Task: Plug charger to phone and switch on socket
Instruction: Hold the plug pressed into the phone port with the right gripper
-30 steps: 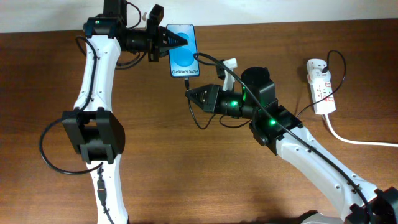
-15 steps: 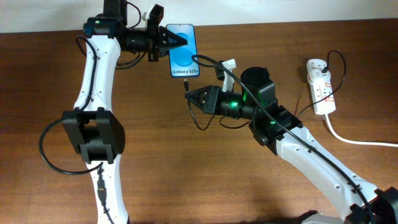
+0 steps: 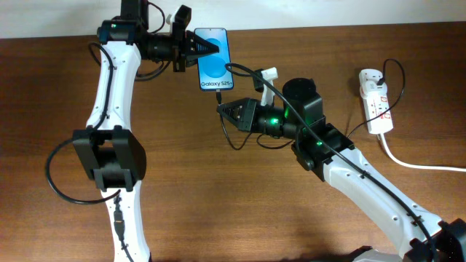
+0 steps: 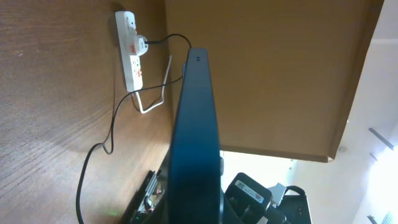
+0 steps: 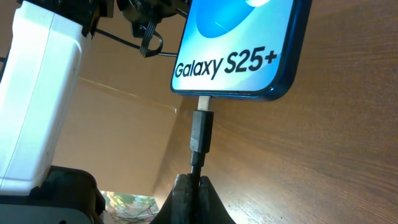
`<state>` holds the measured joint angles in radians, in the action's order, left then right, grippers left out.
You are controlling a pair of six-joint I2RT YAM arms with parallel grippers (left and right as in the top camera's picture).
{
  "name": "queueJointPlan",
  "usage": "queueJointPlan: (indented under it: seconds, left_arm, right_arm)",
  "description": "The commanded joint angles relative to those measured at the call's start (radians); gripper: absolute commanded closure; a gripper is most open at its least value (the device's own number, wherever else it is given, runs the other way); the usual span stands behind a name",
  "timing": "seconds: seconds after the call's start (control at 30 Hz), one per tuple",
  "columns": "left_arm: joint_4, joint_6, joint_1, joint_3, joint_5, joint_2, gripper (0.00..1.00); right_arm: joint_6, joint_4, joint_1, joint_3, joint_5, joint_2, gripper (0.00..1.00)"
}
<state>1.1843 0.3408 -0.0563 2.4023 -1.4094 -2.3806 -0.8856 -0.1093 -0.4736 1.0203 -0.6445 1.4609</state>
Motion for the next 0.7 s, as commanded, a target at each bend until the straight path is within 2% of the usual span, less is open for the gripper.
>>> queueJointPlan:
  seconds: [0.0,0.67]
  left_arm:
    - [-0.002,0.006,-0.002,0.0,-0.034,0.002,1.0]
    - [-0.002,0.006,-0.008,0.0,-0.035,0.002,1.0]
  right_arm:
    - [0.014,-0.006,0.004,-0.004,0.013,0.006,0.96]
    - [0.014,0.005,0.003,-0.004,0.013,0.006,0.96]
